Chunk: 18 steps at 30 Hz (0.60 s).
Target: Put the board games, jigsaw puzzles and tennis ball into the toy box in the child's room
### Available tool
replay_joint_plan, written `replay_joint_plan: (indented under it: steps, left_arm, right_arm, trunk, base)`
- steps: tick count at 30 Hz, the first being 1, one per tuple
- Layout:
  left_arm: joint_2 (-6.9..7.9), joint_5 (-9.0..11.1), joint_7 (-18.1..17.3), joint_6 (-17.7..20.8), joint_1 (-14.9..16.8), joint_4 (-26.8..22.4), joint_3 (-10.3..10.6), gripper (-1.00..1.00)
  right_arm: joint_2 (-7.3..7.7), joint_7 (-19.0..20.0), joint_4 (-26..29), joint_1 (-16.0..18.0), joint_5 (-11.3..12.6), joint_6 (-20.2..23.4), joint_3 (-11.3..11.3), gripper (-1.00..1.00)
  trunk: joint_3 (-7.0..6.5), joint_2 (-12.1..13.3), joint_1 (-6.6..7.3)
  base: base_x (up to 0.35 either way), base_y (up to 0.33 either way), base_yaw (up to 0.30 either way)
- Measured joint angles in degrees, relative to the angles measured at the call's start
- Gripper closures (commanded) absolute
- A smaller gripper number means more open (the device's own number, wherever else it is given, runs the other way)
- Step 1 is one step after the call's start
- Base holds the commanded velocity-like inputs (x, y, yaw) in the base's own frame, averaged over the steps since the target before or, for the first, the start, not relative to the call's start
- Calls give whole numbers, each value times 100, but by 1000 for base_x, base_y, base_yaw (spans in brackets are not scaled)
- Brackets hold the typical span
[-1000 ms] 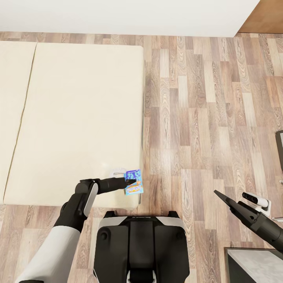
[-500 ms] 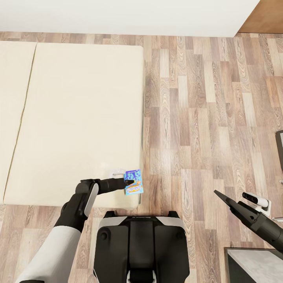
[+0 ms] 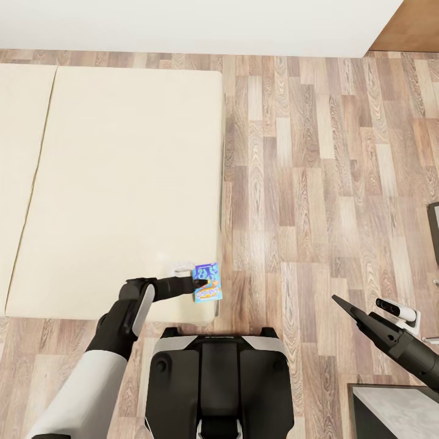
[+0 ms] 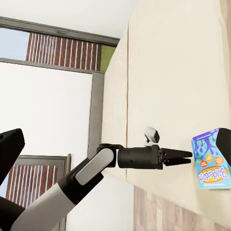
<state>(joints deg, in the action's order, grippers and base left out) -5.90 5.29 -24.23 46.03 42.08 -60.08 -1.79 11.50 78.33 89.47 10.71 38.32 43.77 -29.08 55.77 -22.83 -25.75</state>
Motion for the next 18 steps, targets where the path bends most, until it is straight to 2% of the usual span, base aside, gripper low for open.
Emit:
replay_joint_plan:
  steps: [9, 18]
  left_arm:
    - [-178, -7, 5, -74, 0, 118, 3, -100]
    - [-211, -9, 5, -87, 31, 138, 7, -100]
  right_arm:
    - [-2, -1, 0, 0, 0, -5, 0, -100]
    - [-8, 1, 0, 0, 0, -7, 0, -100]
  trunk:
    - [0, 0, 0]
    - [0, 0, 0]
  base:
    - [0, 0, 0]
    - [0, 0, 0]
